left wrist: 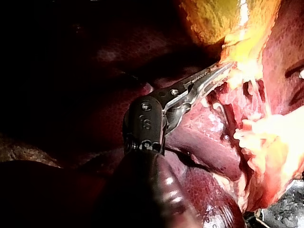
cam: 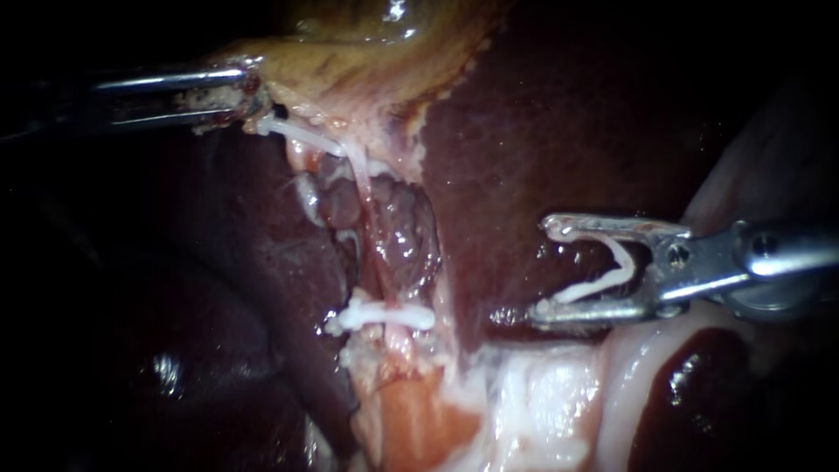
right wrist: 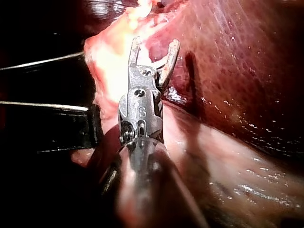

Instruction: Clipping second clip right tube

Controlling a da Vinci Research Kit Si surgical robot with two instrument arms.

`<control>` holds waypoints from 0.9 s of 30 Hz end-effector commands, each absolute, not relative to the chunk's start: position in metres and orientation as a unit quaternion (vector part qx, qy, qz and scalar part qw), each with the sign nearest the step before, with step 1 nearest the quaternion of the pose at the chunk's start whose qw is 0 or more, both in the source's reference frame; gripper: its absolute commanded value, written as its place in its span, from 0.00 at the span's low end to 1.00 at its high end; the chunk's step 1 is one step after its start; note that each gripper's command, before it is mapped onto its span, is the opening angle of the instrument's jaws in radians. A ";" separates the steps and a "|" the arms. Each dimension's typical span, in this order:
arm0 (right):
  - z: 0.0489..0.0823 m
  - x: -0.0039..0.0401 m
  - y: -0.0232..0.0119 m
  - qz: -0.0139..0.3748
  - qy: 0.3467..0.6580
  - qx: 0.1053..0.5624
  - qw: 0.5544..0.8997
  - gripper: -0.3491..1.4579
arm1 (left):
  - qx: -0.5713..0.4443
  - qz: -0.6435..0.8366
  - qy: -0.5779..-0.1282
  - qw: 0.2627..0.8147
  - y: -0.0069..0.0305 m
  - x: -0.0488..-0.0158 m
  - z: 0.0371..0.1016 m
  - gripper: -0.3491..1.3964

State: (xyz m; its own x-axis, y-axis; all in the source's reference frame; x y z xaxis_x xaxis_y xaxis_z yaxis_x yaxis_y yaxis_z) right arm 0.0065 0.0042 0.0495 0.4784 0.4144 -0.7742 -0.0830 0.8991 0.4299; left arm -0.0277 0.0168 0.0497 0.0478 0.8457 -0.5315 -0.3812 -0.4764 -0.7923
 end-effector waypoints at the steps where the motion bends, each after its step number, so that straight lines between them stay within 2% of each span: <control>1: 0.0495 0.0067 0.0042 0.153 0.488 0.174 0.842 0.46 | -0.554 0.658 -0.210 0.466 0.0169 -0.0276 0.0497 0.00; 7: 0.0502 0.0095 0.0048 0.178 0.482 0.228 0.827 0.46 | -0.554 0.658 -0.210 0.466 0.0168 -0.0276 0.0497 0.00; 13: 0.0515 0.0127 0.0051 0.171 0.478 0.294 0.810 0.46 | -0.554 0.658 -0.210 0.466 0.0168 -0.0276 0.0497 0.00; 22: 0.0531 0.0163 0.0043 0.173 0.473 0.321 0.802 0.46 | -0.553 0.658 -0.209 0.466 0.0167 -0.0277 0.0496 0.00; 27: 0.0535 0.0178 0.0043 0.188 0.476 0.326 0.795 0.46 | -0.553 0.658 -0.209 0.466 0.0167 -0.0277 0.0496 0.00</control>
State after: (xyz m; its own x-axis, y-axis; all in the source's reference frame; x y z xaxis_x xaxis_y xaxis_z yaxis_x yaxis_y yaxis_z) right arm 0.0181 0.0043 0.0536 0.4732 0.6127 -0.6330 0.0108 0.7145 0.6996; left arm -0.0277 0.0167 0.0495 0.0473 0.8448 -0.5329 -0.3813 -0.4779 -0.7913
